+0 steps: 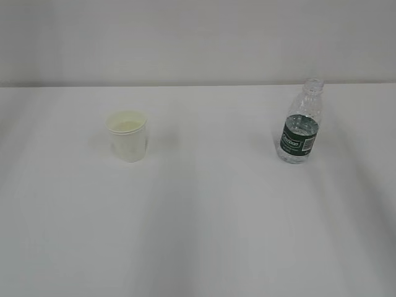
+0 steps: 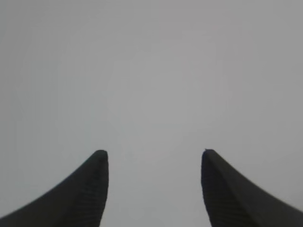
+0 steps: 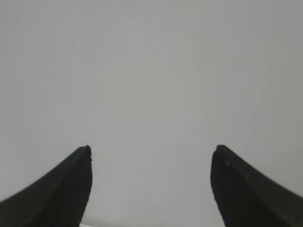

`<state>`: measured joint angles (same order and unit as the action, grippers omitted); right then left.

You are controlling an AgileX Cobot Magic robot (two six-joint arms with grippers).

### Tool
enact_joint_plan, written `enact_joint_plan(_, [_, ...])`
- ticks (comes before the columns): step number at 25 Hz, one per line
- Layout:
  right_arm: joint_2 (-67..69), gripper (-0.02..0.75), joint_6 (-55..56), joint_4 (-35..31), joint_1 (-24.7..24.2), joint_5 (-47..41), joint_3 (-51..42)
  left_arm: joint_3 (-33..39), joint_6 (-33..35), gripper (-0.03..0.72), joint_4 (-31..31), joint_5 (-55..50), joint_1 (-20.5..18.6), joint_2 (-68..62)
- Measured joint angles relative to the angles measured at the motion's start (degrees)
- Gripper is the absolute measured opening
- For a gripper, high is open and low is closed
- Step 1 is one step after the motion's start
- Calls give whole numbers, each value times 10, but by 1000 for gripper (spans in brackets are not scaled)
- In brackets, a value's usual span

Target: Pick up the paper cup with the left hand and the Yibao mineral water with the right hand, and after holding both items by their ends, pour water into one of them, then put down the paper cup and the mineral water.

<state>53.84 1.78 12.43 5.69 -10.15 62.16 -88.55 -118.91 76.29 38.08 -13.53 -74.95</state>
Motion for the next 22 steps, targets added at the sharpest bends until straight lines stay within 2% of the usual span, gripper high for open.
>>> enact_joint_plan(5, [-19, 591, -1, 0, 0, -19, 0, -67, -65, 447, 1, 1, 0, 1])
enact_joint_plan(10, [-36, 591, -1, 0, 0, -37, 0, -87, -132, 445, 0, 17, 0, 2])
enact_joint_plan(17, [-67, 590, -1, 3, 0, -75, 0, -114, -142, 437, 39, 51, 0, 9])
enact_joint_plan(22, [-79, 590, -1, 5, 0, -85, 0, -115, -142, 434, 80, 7, 0, 49])
